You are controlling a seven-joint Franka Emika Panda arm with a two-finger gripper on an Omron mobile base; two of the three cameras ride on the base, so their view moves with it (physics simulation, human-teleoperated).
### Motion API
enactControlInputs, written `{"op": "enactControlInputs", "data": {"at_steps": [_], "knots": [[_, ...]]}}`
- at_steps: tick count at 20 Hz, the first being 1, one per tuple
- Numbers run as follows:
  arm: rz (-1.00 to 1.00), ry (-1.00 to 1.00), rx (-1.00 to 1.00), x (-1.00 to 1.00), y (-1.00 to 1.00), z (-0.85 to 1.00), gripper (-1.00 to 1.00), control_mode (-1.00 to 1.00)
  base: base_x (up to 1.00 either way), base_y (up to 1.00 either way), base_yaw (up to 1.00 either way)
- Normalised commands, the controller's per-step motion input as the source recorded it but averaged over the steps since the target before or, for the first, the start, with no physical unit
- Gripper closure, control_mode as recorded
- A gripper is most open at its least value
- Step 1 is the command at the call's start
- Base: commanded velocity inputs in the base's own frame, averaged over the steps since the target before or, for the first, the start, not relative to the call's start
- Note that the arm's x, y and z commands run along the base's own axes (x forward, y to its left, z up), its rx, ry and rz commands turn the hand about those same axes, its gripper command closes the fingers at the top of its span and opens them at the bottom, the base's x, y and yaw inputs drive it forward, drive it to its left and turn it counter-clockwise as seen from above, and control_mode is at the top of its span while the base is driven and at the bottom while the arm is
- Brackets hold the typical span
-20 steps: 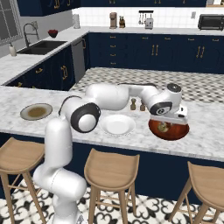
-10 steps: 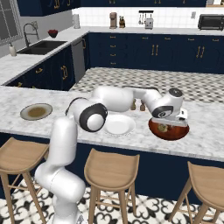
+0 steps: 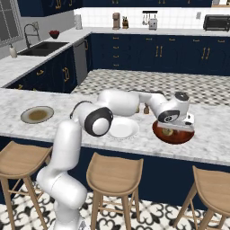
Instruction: Pick the chicken drumstick and onion from their plates and place them in the bowl. Then put the bowl in the fridge.
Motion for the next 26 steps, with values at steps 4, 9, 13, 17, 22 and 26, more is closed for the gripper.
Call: {"op": "enactControlInputs", "data": {"at_steps": [4, 9, 13, 17, 22, 26], "knots": [[0.0, 0.0, -0.07, 0.07, 0.02, -0.42, -1.0, -1.0, 0.0, 0.0, 0.0], [0.0, 0.0, -0.01, 0.01, 0.0, -0.03, -1.0, -1.0, 0.0, 0.0, 0.0], [0.0, -0.01, 0.0, 0.05, 0.0, 0.17, -1.0, -1.0, 0.0, 0.0, 0.0], [0.0, -0.01, 0.0, -0.01, 0.0, 0.82, -1.0, -1.0, 0.0, 0.0, 0.0], [0.01, 0.0, -0.02, -0.57, 0.05, 0.5, -1.0, -1.0, 0.0, 0.0, 0.0], [0.03, 0.0, -0.08, -0.91, 0.43, 0.0, -1.0, -1.0, 0.0, 0.0, 0.0]]}}
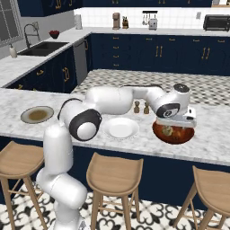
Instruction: Pick the chicken drumstick and onion from their plates and place them in the bowl. Then put the bowl in the fridge.
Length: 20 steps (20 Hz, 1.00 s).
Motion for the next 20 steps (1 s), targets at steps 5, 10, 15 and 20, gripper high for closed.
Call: {"op": "enactControlInputs", "data": {"at_steps": [5, 10, 15, 20], "knots": [[0.13, 0.02, -0.23, -0.23, 0.92, 0.0, -1.0, -1.0, 0.0, 0.0, 0.0], [0.16, 0.04, -0.21, 0.12, 0.63, -0.03, -1.0, -1.0, 0.0, 0.0, 0.0], [0.07, 0.08, -0.07, 0.16, 0.08, -0.11, -1.0, -1.0, 0.0, 0.0, 0.0], [0.06, 0.1, -0.05, 0.13, 0.02, -0.12, -1.0, -1.0, 0.0, 0.0, 0.0]]}}
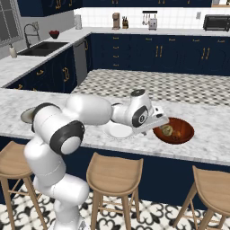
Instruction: Pick the chicken drumstick and onion from their plates and place them in the bowl. Then put the bowl in the fridge.
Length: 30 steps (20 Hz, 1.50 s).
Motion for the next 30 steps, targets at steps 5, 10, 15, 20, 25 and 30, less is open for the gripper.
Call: {"op": "enactControlInputs", "data": {"at_steps": [5, 10, 15, 20, 25, 30], "knots": [[0.1, 0.07, -0.01, 0.2, -0.24, -0.12, -1.0, -1.0, 0.0, 0.0, 0.0], [0.13, 0.05, 0.0, 0.06, -0.36, -0.31, -1.0, -1.0, 0.0, 0.0, 0.0], [0.11, 0.04, 0.0, 0.28, -0.24, -0.2, -1.0, -1.0, 0.0, 0.0, 0.0], [0.07, 0.11, 0.01, 0.49, -0.02, -0.29, -1.0, -1.0, 0.0, 0.0, 0.0], [0.01, 0.09, 0.0, 0.35, -0.03, -0.26, -1.0, -1.0, 0.0, 0.0, 0.0], [0.0, 0.08, 0.0, 0.25, -0.22, -0.23, -1.0, -1.0, 0.0, 0.0, 0.0]]}}
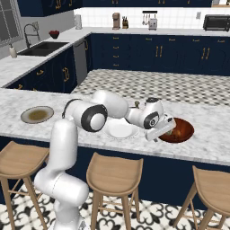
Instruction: Pick the chicken drumstick and onion from their plates and place them in the bowl. Then put the bowl in the fridge.
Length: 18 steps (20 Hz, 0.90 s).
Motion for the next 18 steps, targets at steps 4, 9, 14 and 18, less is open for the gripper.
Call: {"op": "enactControlInputs", "data": {"at_steps": [4, 9, 14, 18], "knots": [[0.0, 0.06, 0.0, 0.01, -0.16, -0.28, -1.0, -1.0, 0.0, 0.0, 0.0], [0.0, 0.06, 0.0, 0.03, 0.0, -0.28, 1.0, -1.0, 0.0, 0.0, 0.0], [0.02, 0.01, 0.0, 0.0, -0.02, -0.12, 1.0, -1.0, 0.0, 0.0, 0.0], [0.13, 0.0, 0.01, -0.37, 0.09, 0.2, 1.0, -1.0, 0.0, 0.0, 0.0]]}}
